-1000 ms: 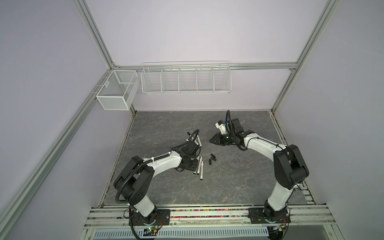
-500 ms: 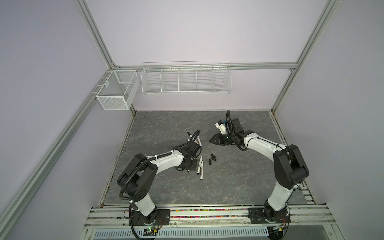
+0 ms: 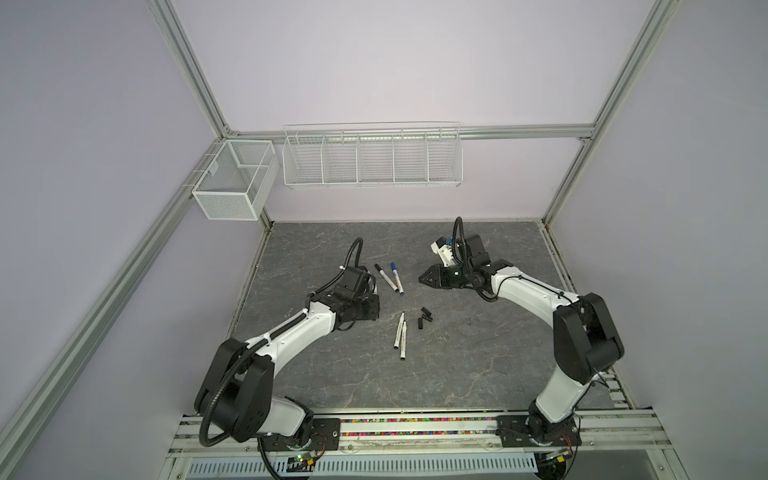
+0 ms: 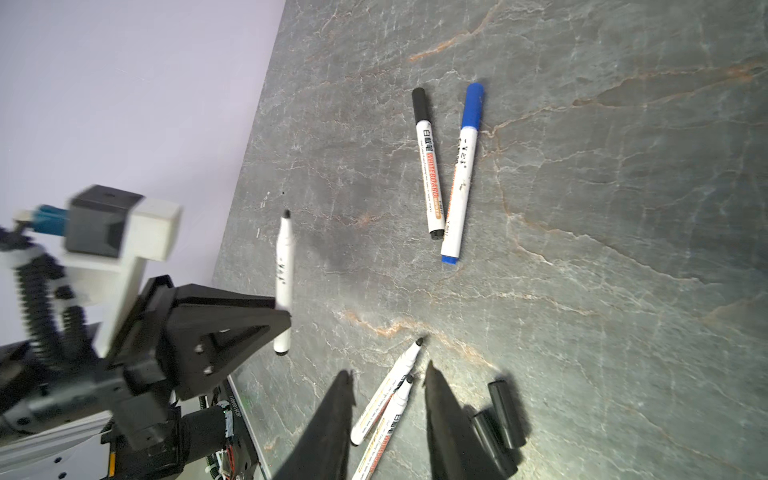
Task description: Insert the pens into the pen caps
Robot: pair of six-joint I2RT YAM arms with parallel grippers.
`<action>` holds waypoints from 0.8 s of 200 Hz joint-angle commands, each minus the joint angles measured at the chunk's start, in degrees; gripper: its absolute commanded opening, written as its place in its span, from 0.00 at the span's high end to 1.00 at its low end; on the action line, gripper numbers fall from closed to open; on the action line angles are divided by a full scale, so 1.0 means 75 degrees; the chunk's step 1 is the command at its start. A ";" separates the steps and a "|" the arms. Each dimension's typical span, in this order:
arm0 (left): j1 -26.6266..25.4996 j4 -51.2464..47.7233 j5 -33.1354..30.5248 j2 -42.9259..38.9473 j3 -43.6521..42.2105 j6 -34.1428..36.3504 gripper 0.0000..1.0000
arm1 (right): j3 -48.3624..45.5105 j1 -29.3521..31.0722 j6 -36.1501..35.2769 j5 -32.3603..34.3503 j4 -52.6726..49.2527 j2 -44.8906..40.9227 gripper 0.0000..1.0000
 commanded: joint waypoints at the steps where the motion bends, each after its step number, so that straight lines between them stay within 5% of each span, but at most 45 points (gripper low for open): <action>1: -0.0034 0.0445 0.0714 -0.0206 0.0041 0.0195 1.00 | -0.0010 0.0221 -0.0359 -0.0447 0.0007 -0.0192 0.55; 30: -0.0044 0.0850 0.1284 -0.0210 -0.0001 0.0195 1.00 | 0.0383 0.0700 -0.0628 -0.0964 0.0063 -0.0105 0.45; 93: -0.0223 0.1593 0.1727 -0.0250 -0.0080 -0.0008 1.00 | 0.1297 0.1082 -0.0686 -0.0960 -0.0159 0.0588 0.45; 135: -0.0366 0.1697 0.1669 -0.0342 -0.0086 -0.0034 1.00 | 0.1664 0.1072 -0.0410 -0.0970 -0.0064 0.1027 0.52; 160: -0.0404 0.1694 0.1669 -0.0348 -0.0074 -0.0001 1.00 | 0.1583 0.1055 -0.0273 -0.0934 0.0082 0.1001 0.71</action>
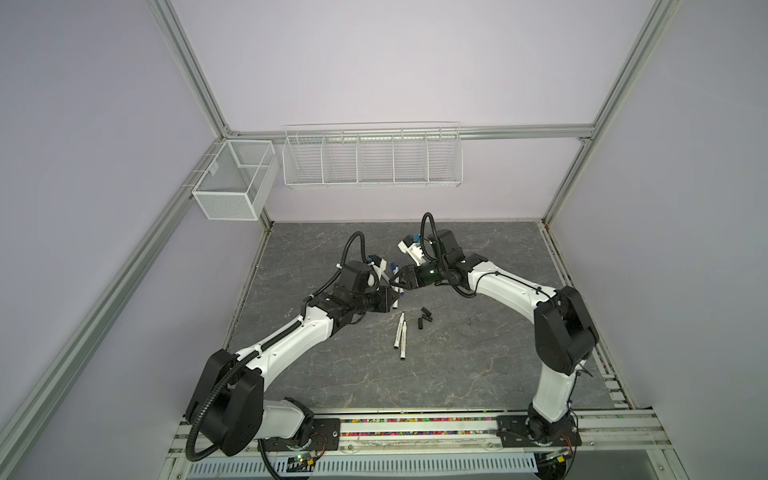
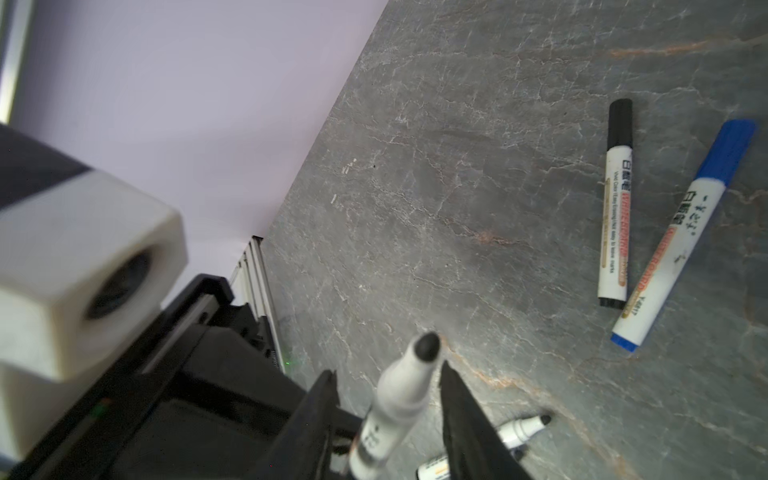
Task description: Insert the pens into the pen caps
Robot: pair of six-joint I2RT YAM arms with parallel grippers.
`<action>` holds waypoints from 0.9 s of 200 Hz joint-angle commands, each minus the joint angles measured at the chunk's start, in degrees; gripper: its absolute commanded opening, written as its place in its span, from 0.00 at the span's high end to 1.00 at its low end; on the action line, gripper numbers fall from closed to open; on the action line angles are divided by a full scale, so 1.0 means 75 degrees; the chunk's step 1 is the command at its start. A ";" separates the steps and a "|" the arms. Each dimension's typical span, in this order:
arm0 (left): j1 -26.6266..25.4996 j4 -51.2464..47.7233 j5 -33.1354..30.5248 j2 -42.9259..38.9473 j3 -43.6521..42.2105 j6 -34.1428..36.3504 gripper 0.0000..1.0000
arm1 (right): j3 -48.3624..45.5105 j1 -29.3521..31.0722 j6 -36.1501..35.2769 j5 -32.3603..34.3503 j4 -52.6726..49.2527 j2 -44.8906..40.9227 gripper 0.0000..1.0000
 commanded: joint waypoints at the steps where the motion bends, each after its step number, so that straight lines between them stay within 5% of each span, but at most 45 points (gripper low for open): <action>1: -0.0053 0.0196 0.0097 -0.0119 -0.0045 0.0013 1.00 | 0.0091 -0.0034 0.0097 -0.0045 0.0137 -0.0012 0.72; 36: -0.0067 0.0192 -0.0039 -0.0052 -0.0035 0.0010 1.00 | -0.0215 -0.0108 0.0405 -0.0224 0.0593 -0.0170 0.88; 76: -0.0059 0.0543 -0.0215 0.0043 0.0000 -0.0161 0.63 | -0.0474 -0.0234 0.0587 -0.0559 0.0843 -0.0367 0.90; 180: -0.0143 0.0998 0.0093 0.1020 0.0721 -0.0222 0.71 | -0.0703 -0.0529 0.1156 -0.1266 0.1523 -0.0548 0.91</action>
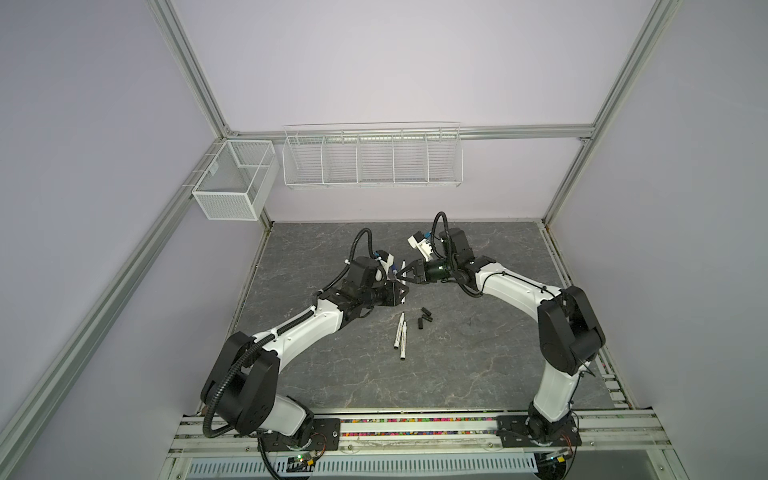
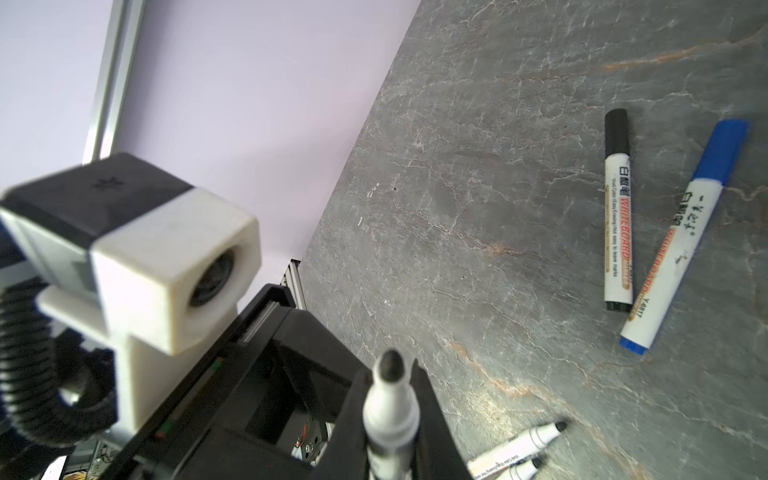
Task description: Insert the pens into the pen caps
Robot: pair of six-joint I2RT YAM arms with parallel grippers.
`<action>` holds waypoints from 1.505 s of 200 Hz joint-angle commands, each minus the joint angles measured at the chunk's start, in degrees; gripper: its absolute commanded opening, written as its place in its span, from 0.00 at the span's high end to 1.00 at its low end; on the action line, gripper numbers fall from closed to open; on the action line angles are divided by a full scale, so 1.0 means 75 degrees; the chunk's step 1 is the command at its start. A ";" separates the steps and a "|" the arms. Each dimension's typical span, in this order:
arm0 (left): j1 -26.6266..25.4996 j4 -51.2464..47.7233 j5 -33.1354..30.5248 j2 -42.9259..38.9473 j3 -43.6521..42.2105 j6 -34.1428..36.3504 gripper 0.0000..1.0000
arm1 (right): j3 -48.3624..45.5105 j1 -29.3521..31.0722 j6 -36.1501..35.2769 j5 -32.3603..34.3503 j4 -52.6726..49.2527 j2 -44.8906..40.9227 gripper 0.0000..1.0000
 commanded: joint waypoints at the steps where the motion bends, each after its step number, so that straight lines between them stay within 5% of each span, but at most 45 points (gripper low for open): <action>1: -0.0035 0.0206 0.0013 0.0133 0.0308 -0.0025 0.71 | -0.0107 -0.0028 0.0162 -0.0382 0.0281 -0.0333 0.91; 21: -0.0036 0.0245 0.0036 0.0242 0.0409 -0.0047 0.75 | -0.0114 -0.0024 0.0189 -0.0411 0.0338 -0.0322 0.91; 56: -0.0049 0.0158 0.0010 0.0262 0.0437 -0.0045 1.00 | -0.0186 -0.0075 0.0225 -0.0356 0.0338 -0.0374 0.90; 71: -0.0042 0.0045 -0.0099 0.0171 0.0362 -0.0035 1.00 | -0.0267 -0.0142 0.0221 -0.0282 0.0288 -0.0446 0.89; 102: -0.0030 -0.0105 -0.0798 -0.0085 0.0025 -0.0220 1.00 | -0.0550 -0.0207 -0.0412 0.0688 -0.0712 -0.0814 0.58; 117: -0.0026 -0.0180 -0.1296 -0.0229 -0.0157 -0.0358 1.00 | -0.0706 -0.0079 -0.1154 0.1710 -0.1778 -0.1002 0.52; 149: 0.0015 -0.0187 -0.2098 -0.0564 -0.0556 -0.0574 1.00 | -0.0982 0.0457 -0.2421 0.3396 -0.3634 -0.0997 0.52; 186: 0.0023 -0.0245 -0.2203 -0.0590 -0.0590 -0.0446 1.00 | -0.1193 0.0969 -0.2803 0.4162 -0.4462 -0.0743 0.52; 301: 0.0019 -0.0104 -0.2110 -0.0677 -0.0831 -0.0514 1.00 | 0.0098 0.1066 -0.3088 0.3986 -0.4972 0.0873 0.53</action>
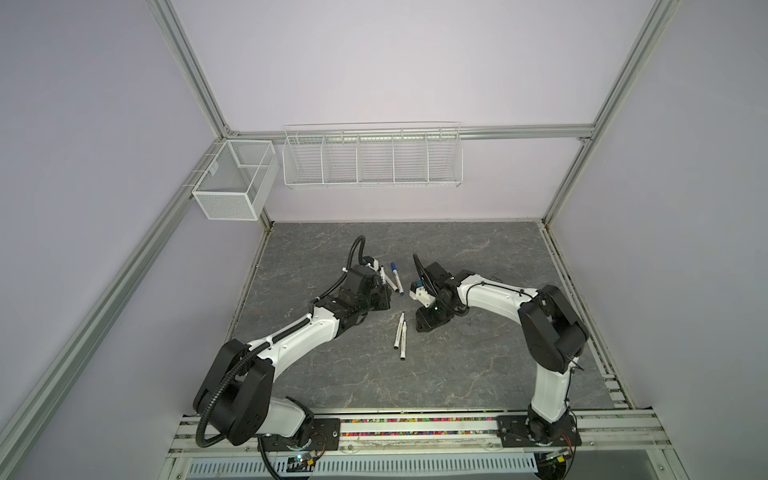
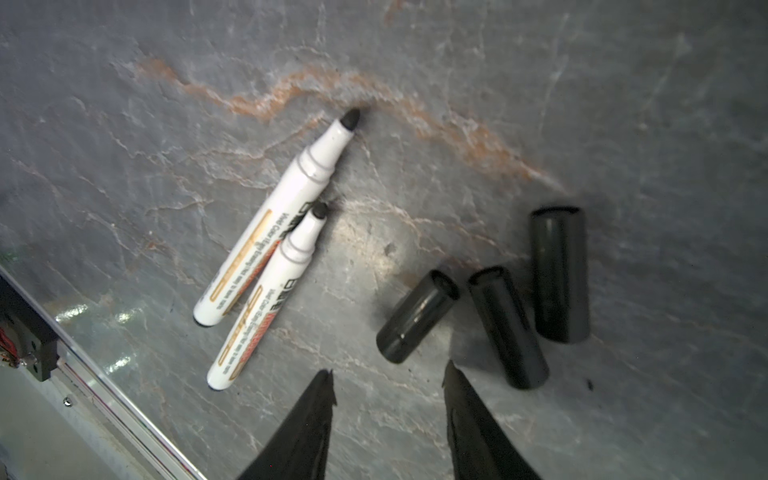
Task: Insert the pens into the pen caps
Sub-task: 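Grasp a black cap from the table with the right gripper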
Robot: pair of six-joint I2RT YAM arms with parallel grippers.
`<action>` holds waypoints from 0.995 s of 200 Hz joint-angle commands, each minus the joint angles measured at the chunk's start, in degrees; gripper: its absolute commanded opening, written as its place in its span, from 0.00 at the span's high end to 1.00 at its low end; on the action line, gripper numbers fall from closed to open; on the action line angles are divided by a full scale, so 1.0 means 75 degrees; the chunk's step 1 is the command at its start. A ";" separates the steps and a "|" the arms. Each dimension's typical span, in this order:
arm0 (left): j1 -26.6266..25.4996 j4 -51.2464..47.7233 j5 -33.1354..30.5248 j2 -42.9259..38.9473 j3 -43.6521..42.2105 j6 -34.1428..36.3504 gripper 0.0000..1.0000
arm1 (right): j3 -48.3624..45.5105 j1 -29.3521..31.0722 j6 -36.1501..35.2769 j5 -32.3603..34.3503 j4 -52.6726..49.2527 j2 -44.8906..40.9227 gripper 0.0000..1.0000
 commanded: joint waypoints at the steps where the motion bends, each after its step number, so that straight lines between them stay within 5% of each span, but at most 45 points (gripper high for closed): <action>1: 0.0033 0.0116 -0.0102 -0.0214 -0.0143 -0.0083 1.00 | 0.0412 0.0038 -0.0253 0.0096 -0.0258 0.0264 0.53; 99: 0.0035 0.0129 -0.0046 -0.0267 -0.0216 -0.0089 1.00 | 0.1377 0.0624 -0.0633 0.1403 -0.0839 0.1298 0.60; 137: 0.0035 0.0071 0.0019 -0.0259 -0.0179 -0.0026 1.00 | 0.1582 0.0914 -0.0802 0.2094 -0.0934 0.1604 0.76; 168: 0.0032 0.0016 0.0118 -0.0186 -0.0130 0.0097 1.00 | 0.1587 0.0908 -0.0835 0.1754 -0.0645 0.1331 0.92; 199: -0.0089 -0.0085 0.0135 -0.0117 -0.0023 0.0291 1.00 | 0.1267 0.0669 -0.0571 0.1019 0.0220 0.0055 0.93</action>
